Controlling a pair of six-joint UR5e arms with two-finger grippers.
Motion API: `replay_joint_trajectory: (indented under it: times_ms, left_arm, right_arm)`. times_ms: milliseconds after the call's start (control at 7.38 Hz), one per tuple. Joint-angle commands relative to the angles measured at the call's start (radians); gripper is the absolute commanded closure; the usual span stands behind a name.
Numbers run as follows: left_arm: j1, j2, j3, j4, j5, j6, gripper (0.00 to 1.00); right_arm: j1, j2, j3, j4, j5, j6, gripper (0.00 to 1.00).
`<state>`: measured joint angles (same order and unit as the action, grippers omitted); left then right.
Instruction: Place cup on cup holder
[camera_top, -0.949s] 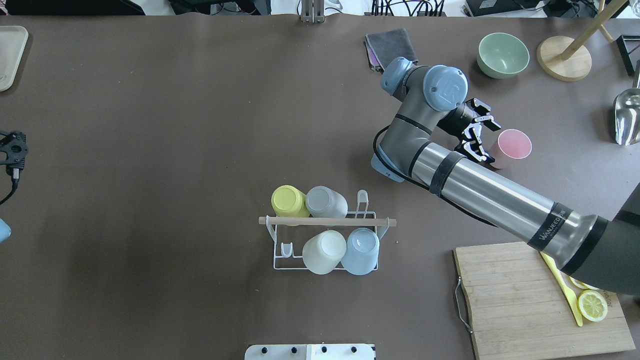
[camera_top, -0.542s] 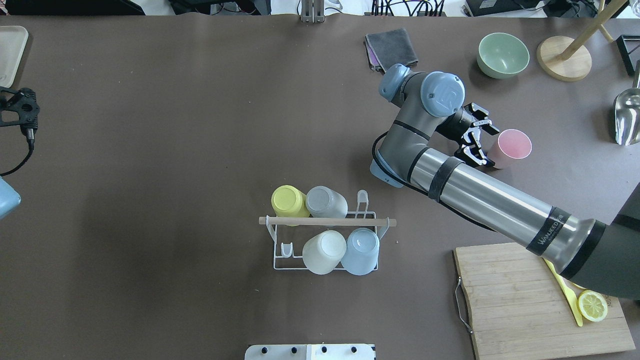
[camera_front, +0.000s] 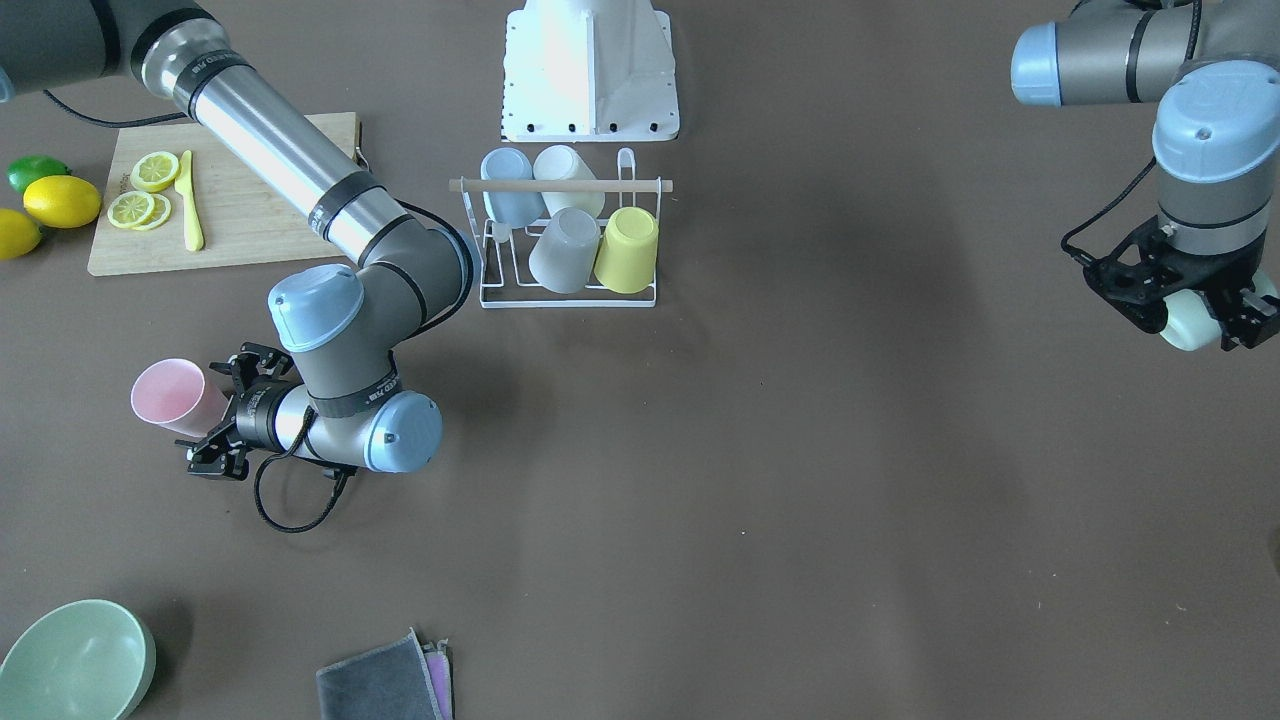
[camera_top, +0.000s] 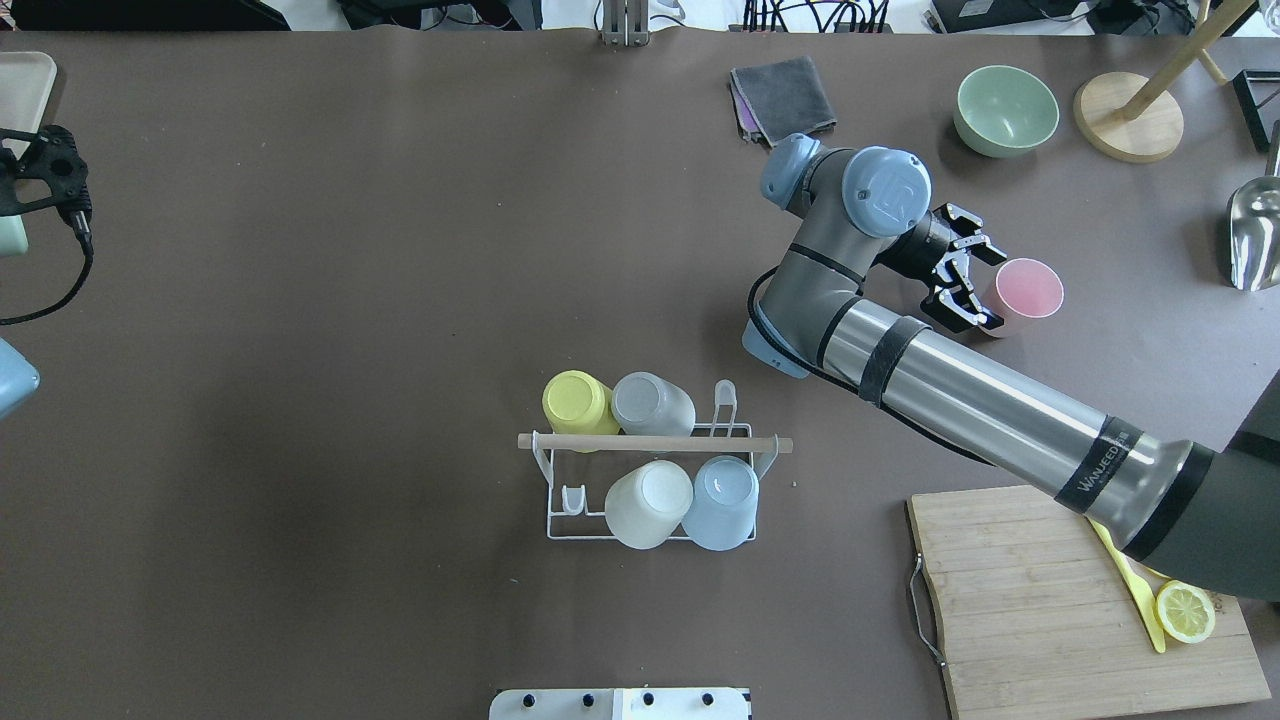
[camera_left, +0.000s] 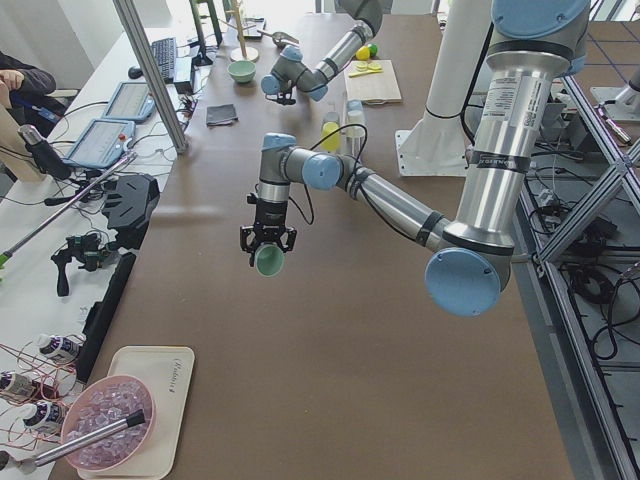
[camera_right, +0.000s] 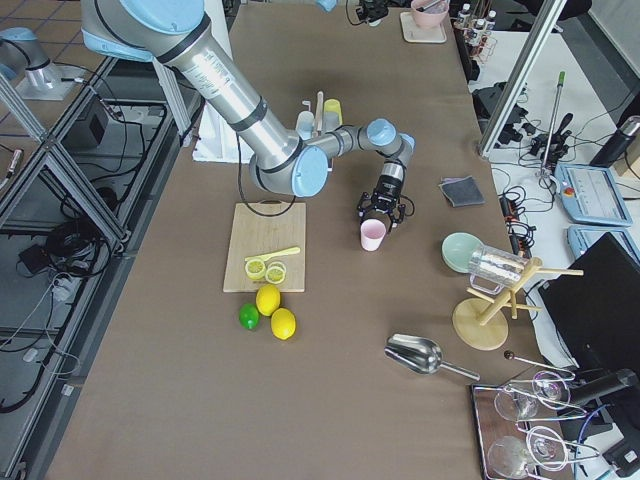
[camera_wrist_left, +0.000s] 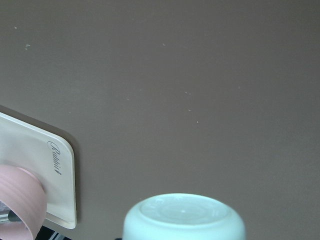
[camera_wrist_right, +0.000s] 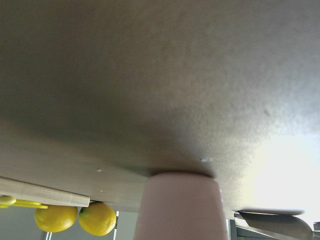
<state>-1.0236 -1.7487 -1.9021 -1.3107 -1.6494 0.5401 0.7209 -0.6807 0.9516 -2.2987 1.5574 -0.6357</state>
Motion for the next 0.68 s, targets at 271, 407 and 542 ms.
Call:
replay_joint_trajectory:
  times_ms: [271,407,542]
  left_arm:
    - [-0.01,0.034,-0.047,-0.104,-0.106,-0.292,1.0]
    - [-0.03,0.032,-0.042,-0.134,-0.181,-0.289,1.0]
    - [-0.048,0.034,-0.034,-0.228,-0.203,-0.292,1.0]
  right_arm:
    - [0.006,-0.019,0.01,-0.015,-0.008,-0.01,0.0]
    - [0.006,-0.023,0.012,-0.015,-0.008,-0.01,0.0]
    - [0.006,-0.023,0.012,-0.019,-0.008,-0.01,0.0]
